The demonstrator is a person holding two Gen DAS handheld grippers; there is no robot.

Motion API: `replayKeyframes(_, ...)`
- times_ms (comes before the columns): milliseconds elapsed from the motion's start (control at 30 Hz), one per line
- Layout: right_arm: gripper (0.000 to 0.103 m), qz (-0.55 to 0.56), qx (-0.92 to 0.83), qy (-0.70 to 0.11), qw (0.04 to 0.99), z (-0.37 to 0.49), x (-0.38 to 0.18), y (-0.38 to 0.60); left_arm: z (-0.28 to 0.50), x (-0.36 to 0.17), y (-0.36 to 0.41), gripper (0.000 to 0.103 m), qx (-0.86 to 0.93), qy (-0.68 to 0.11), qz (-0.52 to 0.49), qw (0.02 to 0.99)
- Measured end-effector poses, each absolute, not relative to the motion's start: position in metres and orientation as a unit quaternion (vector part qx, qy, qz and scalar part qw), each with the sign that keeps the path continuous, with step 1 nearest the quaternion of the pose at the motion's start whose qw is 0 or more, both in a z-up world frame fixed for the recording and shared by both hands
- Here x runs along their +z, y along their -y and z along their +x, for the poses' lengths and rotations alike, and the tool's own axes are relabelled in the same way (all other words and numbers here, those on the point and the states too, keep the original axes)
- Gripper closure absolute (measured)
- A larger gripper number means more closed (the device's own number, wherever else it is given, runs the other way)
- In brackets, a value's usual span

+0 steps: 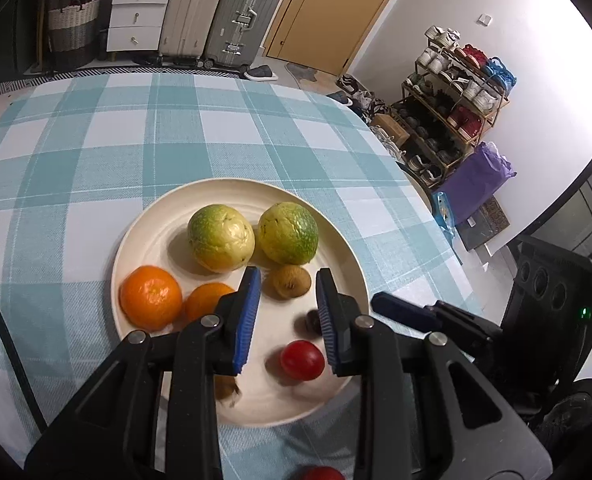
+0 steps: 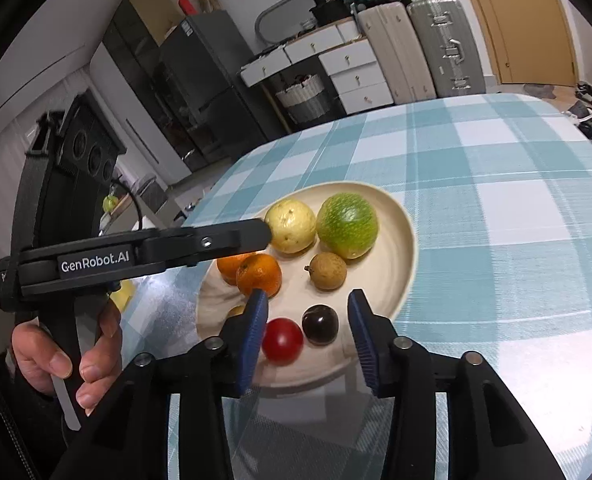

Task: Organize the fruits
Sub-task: 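Lower both fruits onto the cream plate and open both tools, then withdraw both tools toward the last fruits on the cloth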

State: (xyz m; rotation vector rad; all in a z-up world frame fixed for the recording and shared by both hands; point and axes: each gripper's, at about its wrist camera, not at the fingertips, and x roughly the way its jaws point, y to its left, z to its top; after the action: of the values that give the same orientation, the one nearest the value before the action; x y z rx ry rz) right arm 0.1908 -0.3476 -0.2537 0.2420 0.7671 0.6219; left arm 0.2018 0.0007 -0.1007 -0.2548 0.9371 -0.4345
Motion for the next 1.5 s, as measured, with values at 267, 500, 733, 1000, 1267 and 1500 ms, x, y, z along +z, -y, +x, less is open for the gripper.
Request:
replayKeyframes(267, 0.049, 0.125, 0.283, -0.356, 0.882, 0.171, -0.245, 0.362, 0.167, -0.095, -0.007, 0.077, -0.185, -0.443, -0.104, 0.871)
replayKeyframes(500, 0.038, 0.122, 0.281, -0.335, 0.891, 0.149, -0.235, 0.367, 0.136, -0.092, -0.012, 0.077, -0.163, -0.439, -0.092, 0.879)
replayKeyframes(733, 0.033, 0.121, 0.281, -0.325, 0.895, 0.134, -0.229, 0.367, 0.109, -0.09, -0.013, 0.063, -0.151, -0.435, -0.089, 0.883)
replayKeyframes(1000, 0.023, 0.113, 0.281, -0.314, 0.9, 0.117, -0.223, 0.365, 0.079, -0.102, -0.015, 0.05, -0.129, -0.442, -0.091, 0.883)
replayKeyframes(1267, 0.016, 0.105, 0.292, -0.307, 0.9, 0.099, -0.223, 0.363, 0.059, -0.113, -0.035, 0.034, -0.106, -0.447, -0.116, 0.881)
replayKeyframes(1500, 0.013, 0.095, 0.309, -0.317, 0.892, 0.087, -0.23, 0.351, 0.037, -0.118, -0.041, 0.024, -0.087, -0.432, -0.1, 0.892)
